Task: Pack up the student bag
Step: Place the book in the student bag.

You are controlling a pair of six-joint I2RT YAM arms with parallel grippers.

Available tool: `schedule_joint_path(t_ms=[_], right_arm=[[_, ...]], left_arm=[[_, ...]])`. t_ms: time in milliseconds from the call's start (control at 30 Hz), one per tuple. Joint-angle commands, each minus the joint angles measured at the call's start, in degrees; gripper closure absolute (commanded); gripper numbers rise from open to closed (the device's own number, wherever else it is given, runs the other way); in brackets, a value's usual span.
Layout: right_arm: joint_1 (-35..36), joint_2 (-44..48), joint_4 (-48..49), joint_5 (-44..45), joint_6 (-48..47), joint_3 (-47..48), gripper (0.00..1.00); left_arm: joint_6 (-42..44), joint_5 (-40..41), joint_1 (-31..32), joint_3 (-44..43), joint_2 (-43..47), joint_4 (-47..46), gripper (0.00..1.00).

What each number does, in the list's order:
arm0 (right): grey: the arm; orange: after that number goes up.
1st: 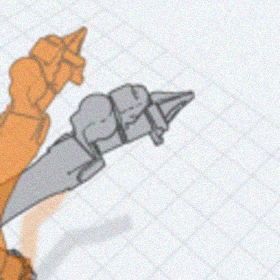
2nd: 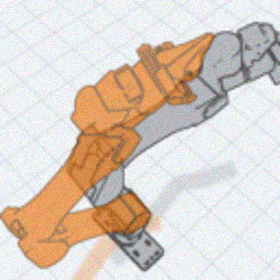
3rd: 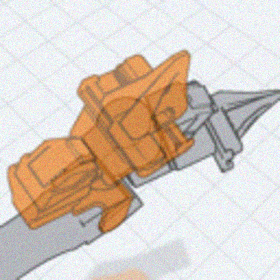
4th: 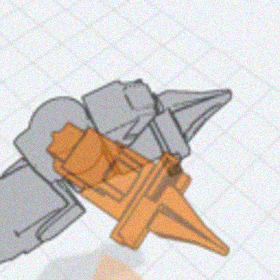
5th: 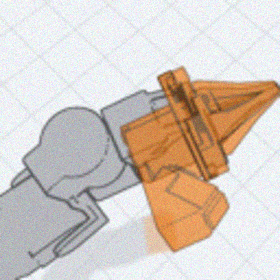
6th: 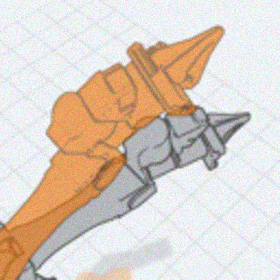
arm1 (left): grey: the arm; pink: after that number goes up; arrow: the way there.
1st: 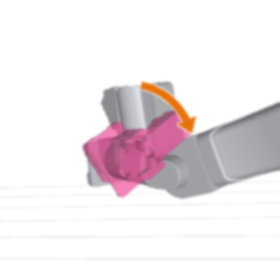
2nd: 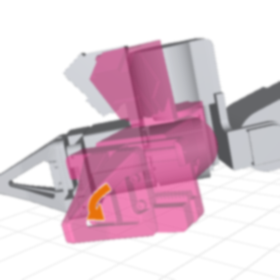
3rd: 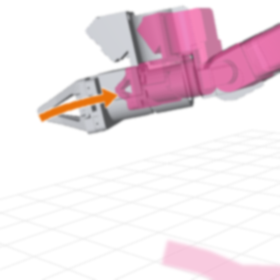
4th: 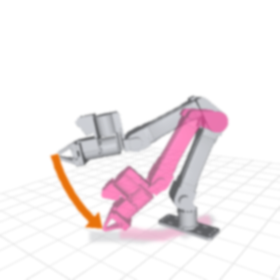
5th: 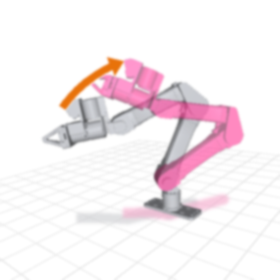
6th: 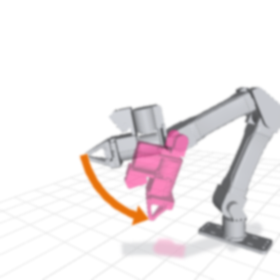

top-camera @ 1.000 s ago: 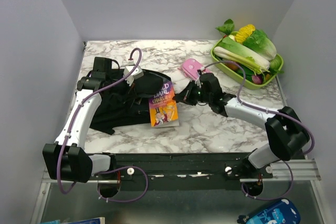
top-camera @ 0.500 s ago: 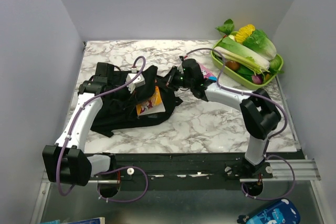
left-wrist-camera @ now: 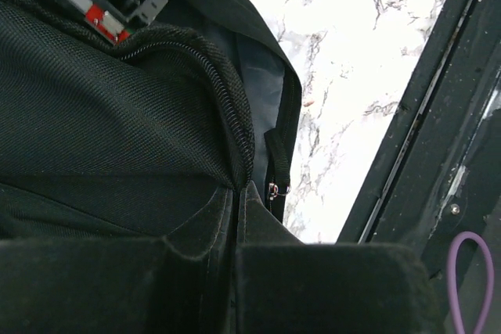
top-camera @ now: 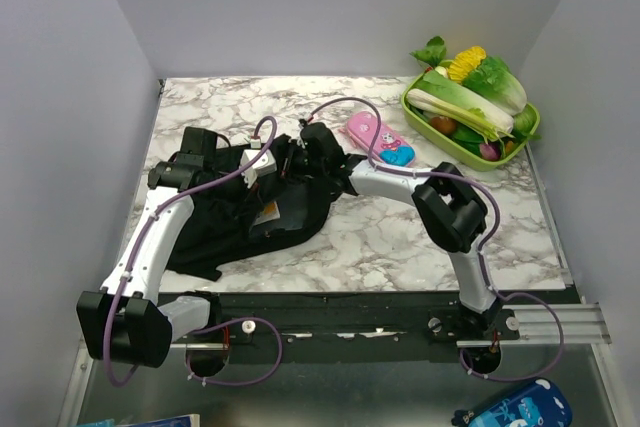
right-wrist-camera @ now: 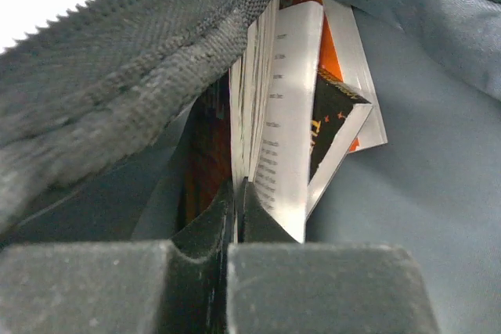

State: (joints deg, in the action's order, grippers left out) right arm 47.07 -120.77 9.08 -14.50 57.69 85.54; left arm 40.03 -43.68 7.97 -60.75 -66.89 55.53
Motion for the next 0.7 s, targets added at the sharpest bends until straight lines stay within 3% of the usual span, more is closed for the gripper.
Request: schedule_joint_path(t_ms=[0, 67, 133, 200, 267, 367, 400, 433, 467, 533, 667], right_arm=[[1.88, -1.93, -2.39, -1.58, -4.77, 0.78, 0.84], [1.8, 0.26, -2.58, 0.78, -5.31, -1.94, 0.69], [1.36, 2.37, -2.75, 4.37, -7.41, -6.15, 0.44], [0.57, 5.8, -3.1, 6.58, -8.38, -9.06, 0.3], [-0.05, 7.39, -3.1, 8.17, -9.17, -11.7, 0.3], [-0.05, 8.18, -3.46, 7.65, -10.67, -12.85, 0.46], [0.04, 8.1, -3.11, 7.3, -10.23, -13.03, 0.56], [0.3, 8.01, -2.06, 6.34, -10.23, -13.11, 0.73], [0.57, 7.83, -1.96, 5.98, -10.23, -12.68, 0.79], [1.7, 8.44, -1.7, 5.54, -10.93, -11.89, 0.88], [2.94, 13.45, -0.65, 7.99, -13.39, -11.62, 0.89]], left_arm=[[0.22, -6.07, 0.82, 0.11, 1.77, 0.64, 0.92], [0.14, -6.33, 0.82, -0.33, 1.68, 0.64, 0.92], [0.05, -6.24, 0.82, -0.42, 1.5, 0.55, 0.92], [0.14, -5.98, 0.82, -0.6, 1.41, 0.55, 0.92], [0.31, -5.71, 0.82, -0.6, 1.33, 0.55, 0.92], [-0.21, -5.45, 0.82, -0.6, 1.24, -0.06, 0.92], [-0.22, -5.45, 0.82, -0.68, 1.15, -0.07, 0.92], [-0.39, -5.45, 0.82, -0.77, 0.98, -0.07, 0.92], [-0.48, -5.28, 0.82, -0.86, 0.98, -0.16, 0.92], [-0.57, -4.92, 0.82, -0.68, 0.98, -0.42, 0.92], [-0.48, -2.73, 0.82, 0.89, 0.63, -1.21, 0.9]])
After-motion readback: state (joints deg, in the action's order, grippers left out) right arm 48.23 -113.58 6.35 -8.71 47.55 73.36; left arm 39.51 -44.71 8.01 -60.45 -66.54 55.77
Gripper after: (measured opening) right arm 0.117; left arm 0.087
